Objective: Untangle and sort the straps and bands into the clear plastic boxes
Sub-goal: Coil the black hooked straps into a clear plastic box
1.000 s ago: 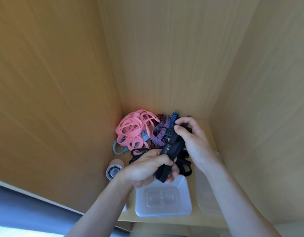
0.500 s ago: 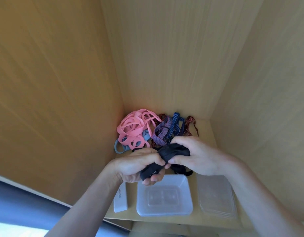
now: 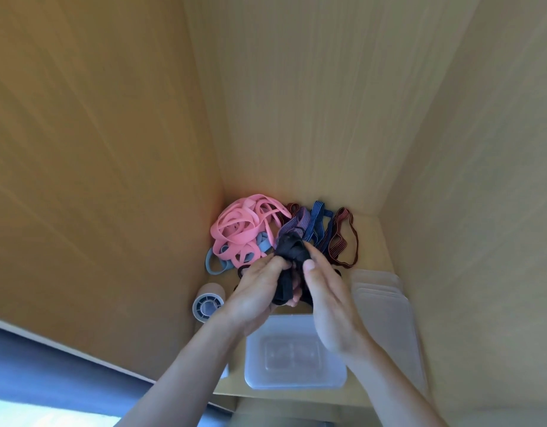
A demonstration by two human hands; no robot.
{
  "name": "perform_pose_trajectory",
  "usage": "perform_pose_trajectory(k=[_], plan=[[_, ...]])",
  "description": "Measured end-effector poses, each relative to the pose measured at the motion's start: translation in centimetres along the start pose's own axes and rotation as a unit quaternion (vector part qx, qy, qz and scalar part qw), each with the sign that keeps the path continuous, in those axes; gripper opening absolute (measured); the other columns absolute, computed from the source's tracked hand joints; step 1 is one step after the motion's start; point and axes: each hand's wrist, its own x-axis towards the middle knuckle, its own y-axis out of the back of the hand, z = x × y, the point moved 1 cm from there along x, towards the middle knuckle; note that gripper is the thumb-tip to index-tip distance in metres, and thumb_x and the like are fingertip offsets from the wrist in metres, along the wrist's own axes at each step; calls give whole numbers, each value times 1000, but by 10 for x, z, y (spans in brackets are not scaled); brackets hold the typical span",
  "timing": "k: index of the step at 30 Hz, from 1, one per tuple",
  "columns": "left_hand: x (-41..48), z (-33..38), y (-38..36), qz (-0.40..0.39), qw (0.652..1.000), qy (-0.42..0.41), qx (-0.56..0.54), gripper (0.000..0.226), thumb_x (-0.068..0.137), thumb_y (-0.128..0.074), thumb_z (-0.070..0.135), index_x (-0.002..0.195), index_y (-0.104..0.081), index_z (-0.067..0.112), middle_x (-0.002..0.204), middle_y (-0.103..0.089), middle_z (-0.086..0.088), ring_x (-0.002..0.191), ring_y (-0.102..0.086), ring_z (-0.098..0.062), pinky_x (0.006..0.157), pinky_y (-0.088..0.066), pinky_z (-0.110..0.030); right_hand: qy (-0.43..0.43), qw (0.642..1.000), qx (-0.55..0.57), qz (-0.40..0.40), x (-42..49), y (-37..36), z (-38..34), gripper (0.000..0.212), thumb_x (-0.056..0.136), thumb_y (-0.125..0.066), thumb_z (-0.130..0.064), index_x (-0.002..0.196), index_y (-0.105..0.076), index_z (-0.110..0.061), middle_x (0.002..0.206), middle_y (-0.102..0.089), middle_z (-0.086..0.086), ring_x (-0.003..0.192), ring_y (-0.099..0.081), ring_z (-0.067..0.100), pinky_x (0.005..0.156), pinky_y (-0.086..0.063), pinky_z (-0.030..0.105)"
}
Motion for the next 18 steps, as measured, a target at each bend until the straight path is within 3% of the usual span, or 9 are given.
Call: perform_pose_trajectory(k=[2,4,7,9,11,13,15,16,18], plan=[[2,-4,-2,40,999,5,4,21,99,-43,10,91,-58,-2,75,-61,-19,67,-59,-27,59,-48,-37,-8,999,-20,47,5,1,7,44,100,-39,-29,140,-56,-25,116,-70,-2,102,-66,16,82,-57,32],[4,-8,-5,71,997,1,-11,23,100,-44,11,103,-65,2,89,-72,-19,83,-69,-28,68,-55,-37,-11,994,-70,83,8,0,14,46,97,-43,-28,139,-58,-25,123,-70,-6,114,-66,13,92,-57,39],[6,-11,-11,116,993,3,-20,26,100,-43,11,111,-66,6,103,-73,-18,98,-71,-29,75,-59,-39,15,982,-135,133,8,-6,19,45,95,-45,-29,137,-61,-24,124,-70,-11,117,-64,6,98,-54,39],[7,-12,-13,138,990,9,-19,28,100,-42,12,116,-64,8,109,-72,-19,104,-70,-31,86,-59,-45,38,967,-199,154,4,-10,16,44,95,-42,-21,134,-63,-22,117,-71,-12,110,-64,5,95,-53,36],[7,-15,-14,146,989,5,-24,28,100,-42,11,118,-63,7,110,-72,-18,102,-70,-28,84,-59,-41,28,965,-227,127,-4,-16,13,45,96,-35,-24,134,-59,-23,117,-66,-14,111,-58,5,98,-49,37],[4,-18,-11,144,989,2,-23,27,100,-43,11,118,-61,4,100,-72,-12,89,-71,-18,71,-57,-29,7,968,-247,52,-10,-23,13,60,96,-23,-44,149,-43,-22,145,-49,-11,137,-39,2,117,-31,37],[2,-22,-7,130,991,6,-37,25,100,-43,9,115,-61,3,87,-71,-5,74,-69,-9,63,-54,-23,-8,958,-286,0,-13,-26,18,76,92,-11,-56,158,-26,-21,163,-28,-8,150,-15,0,125,-8,34],[2,-24,-5,117,991,14,-59,25,99,-41,7,114,-62,2,84,-72,-4,74,-70,-9,63,-54,-23,-7,950,-313,-4,-13,-25,21,78,91,-7,-56,159,-25,-20,164,-26,-7,151,-10,0,125,-2,32],[3,-26,-3,96,989,35,-107,28,99,-40,4,116,-62,1,88,-76,-7,81,-73,-15,67,-56,-28,13,925,-381,18,-12,-22,25,75,94,-8,-48,156,-33,-14,160,-35,-5,151,-14,7,126,-5,36]])
